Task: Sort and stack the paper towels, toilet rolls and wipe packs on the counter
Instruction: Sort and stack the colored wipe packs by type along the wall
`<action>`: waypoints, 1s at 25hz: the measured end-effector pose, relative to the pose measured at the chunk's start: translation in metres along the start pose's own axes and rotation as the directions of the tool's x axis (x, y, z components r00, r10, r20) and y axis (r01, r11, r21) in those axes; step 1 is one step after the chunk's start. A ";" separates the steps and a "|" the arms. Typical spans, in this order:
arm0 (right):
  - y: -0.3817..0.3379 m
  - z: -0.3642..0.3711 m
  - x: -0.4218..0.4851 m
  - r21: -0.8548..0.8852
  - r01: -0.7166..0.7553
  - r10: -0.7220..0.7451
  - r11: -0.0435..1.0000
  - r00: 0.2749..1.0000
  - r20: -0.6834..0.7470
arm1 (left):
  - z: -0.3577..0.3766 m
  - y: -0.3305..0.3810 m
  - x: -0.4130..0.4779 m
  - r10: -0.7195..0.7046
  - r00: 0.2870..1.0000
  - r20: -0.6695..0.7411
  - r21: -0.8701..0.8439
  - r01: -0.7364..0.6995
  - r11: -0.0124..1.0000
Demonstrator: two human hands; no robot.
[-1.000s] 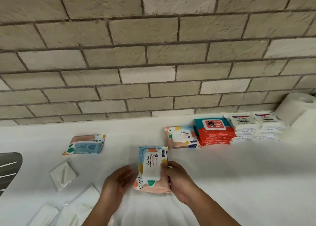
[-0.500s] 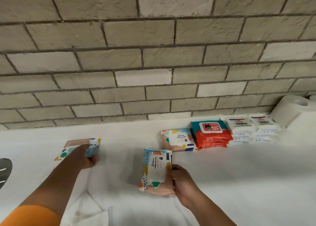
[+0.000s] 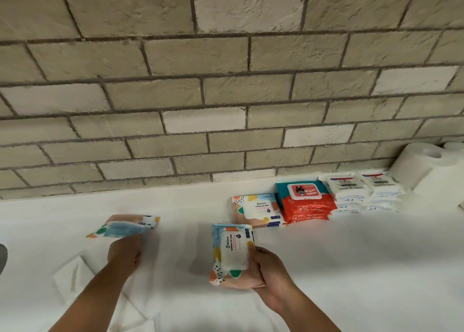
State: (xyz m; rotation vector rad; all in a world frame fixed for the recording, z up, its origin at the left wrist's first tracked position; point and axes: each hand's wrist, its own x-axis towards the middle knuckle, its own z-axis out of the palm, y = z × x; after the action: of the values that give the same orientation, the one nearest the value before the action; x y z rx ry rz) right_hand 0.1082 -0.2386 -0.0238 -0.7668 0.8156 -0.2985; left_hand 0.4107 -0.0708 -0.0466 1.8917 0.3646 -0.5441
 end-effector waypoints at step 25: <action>0.001 -0.007 -0.030 0.007 0.150 -0.150 0.989 0.988 -0.045 | -0.004 -0.070 -0.134 -0.035 0.842 0.539 -0.685 0.463 0.562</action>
State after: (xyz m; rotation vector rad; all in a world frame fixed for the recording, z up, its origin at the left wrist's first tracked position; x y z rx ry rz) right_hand 0.0824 -0.2261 -0.0111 -0.8163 0.7991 -0.4552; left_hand 0.2638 -0.0408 -0.0295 0.7670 0.4668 -0.8462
